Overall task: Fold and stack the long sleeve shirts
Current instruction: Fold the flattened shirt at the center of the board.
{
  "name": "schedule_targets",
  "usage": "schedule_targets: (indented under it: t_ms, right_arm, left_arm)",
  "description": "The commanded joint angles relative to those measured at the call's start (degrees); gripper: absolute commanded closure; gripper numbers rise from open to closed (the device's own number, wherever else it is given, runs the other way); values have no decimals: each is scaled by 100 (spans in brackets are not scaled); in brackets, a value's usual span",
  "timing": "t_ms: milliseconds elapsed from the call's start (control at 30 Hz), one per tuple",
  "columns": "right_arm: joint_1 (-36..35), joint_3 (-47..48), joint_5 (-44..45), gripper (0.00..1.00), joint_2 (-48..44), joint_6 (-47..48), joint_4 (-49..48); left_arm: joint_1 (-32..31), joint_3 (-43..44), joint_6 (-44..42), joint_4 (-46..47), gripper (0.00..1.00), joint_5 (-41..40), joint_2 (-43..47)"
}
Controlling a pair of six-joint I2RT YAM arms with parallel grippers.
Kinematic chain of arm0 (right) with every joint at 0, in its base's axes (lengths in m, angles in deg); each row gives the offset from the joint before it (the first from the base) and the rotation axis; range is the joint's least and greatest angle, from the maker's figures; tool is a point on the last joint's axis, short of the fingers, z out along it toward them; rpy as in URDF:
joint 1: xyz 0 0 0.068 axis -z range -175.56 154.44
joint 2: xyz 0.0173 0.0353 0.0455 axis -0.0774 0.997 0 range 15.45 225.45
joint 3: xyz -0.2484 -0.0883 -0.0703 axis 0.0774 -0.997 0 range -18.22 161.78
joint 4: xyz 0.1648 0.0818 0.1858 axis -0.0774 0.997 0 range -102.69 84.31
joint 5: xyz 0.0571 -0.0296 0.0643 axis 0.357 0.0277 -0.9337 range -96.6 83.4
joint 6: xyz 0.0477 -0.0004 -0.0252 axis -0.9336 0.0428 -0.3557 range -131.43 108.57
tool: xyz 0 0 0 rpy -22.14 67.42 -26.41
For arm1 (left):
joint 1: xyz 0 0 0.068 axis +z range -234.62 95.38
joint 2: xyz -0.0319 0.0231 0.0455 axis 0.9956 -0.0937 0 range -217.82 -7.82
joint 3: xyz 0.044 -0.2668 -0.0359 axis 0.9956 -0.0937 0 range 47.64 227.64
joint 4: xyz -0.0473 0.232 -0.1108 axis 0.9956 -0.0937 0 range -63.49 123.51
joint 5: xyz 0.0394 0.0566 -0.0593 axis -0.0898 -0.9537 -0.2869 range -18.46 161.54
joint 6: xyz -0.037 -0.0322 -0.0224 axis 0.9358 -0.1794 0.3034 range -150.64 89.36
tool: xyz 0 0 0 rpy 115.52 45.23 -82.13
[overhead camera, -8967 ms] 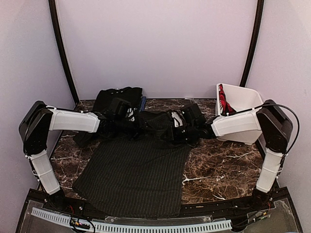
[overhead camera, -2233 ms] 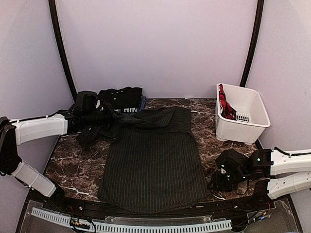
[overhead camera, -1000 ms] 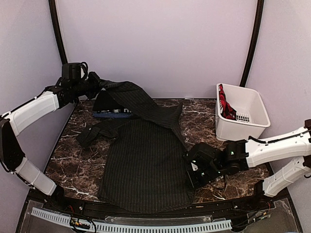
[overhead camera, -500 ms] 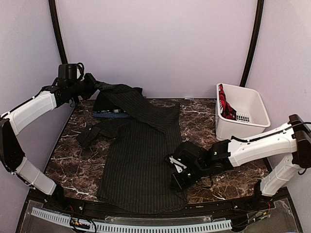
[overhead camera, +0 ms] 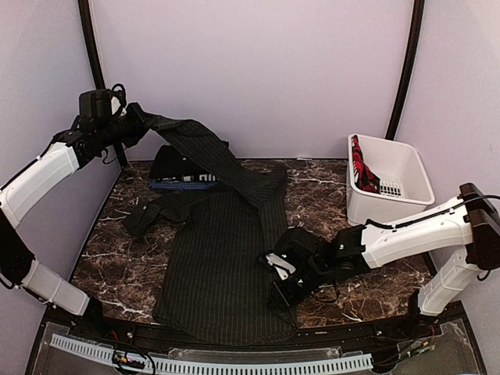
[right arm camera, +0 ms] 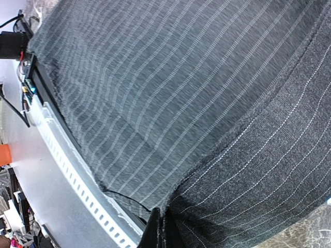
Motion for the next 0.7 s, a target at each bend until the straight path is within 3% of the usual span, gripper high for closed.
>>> schedule_targets:
  t_ms: [0,500,667]
  right_arm:
    - [-46,215,-125,100,-138,89,-65]
    - [50,237,-636,100,390,-236,-880]
    - [64,274,-614,78,427,-178,-895]
  left_arm:
    - [34,312,-217,-80,100,126,46]
    - [34,274,-278,-142,100,170,-166]
    - [34,129,-269,-136,100,203,-177]
